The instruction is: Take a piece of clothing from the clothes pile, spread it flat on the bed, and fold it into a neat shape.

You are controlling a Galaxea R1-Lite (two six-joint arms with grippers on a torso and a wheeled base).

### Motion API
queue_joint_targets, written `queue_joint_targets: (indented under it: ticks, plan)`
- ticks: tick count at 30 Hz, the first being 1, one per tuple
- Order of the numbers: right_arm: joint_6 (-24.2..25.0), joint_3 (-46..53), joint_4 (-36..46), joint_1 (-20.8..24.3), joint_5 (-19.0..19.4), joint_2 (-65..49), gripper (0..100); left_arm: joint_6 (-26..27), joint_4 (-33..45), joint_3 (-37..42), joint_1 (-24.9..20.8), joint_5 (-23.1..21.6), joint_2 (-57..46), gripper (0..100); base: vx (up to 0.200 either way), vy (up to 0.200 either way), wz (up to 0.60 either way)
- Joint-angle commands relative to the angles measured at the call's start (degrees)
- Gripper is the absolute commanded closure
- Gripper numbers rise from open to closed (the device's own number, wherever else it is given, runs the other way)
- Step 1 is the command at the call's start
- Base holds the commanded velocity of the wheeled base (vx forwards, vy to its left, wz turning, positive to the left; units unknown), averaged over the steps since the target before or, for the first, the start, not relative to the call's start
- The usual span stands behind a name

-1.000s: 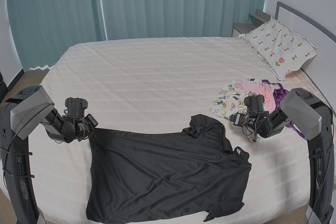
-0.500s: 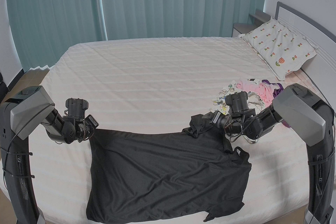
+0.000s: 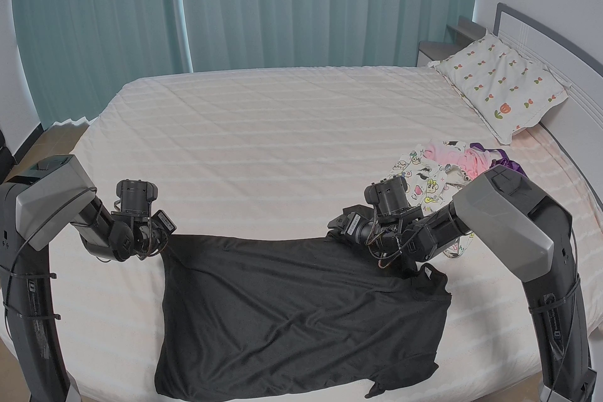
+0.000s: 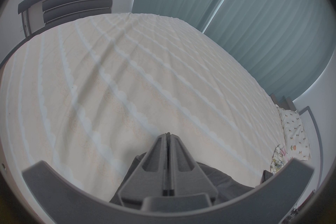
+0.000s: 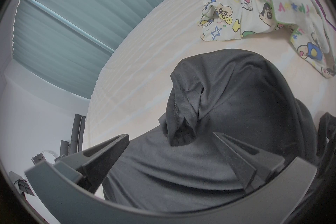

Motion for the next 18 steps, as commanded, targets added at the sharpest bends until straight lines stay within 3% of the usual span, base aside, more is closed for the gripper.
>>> queue_joint_targets:
  ticks: [1, 5, 10, 15, 18]
  plan:
    - [0.3, -4.3, 0.0, 0.7, -0.2, 4.5, 0, -0.2, 0.0, 0.9, 0.0, 0.0, -0.6, 100, 0.0, 0.0, 0.0]
    - [1.7, -10.0, -0.9, 0.2, -0.6, 7.7, 0, -1.2, 0.0, 1.0, 0.0, 0.0, -0.9, 100, 0.0, 0.0, 0.0]
    - [12.5, -16.5, -6.4, -0.6, -0.9, 8.5, 0, -1.5, 0.0, 1.6, 0.0, 0.1, -0.9, 100, 0.0, 0.0, 0.0]
    - [10.0, -17.9, -16.8, -2.4, -4.8, 9.3, 0, -1.5, 0.0, 1.9, 0.0, 0.1, -1.8, 100, 0.0, 0.0, 0.0]
    - [7.7, -15.6, -19.7, -3.7, -4.9, 7.6, 0, -1.5, 0.0, 2.4, 0.0, 0.1, -2.1, 100, 0.0, 0.0, 0.0]
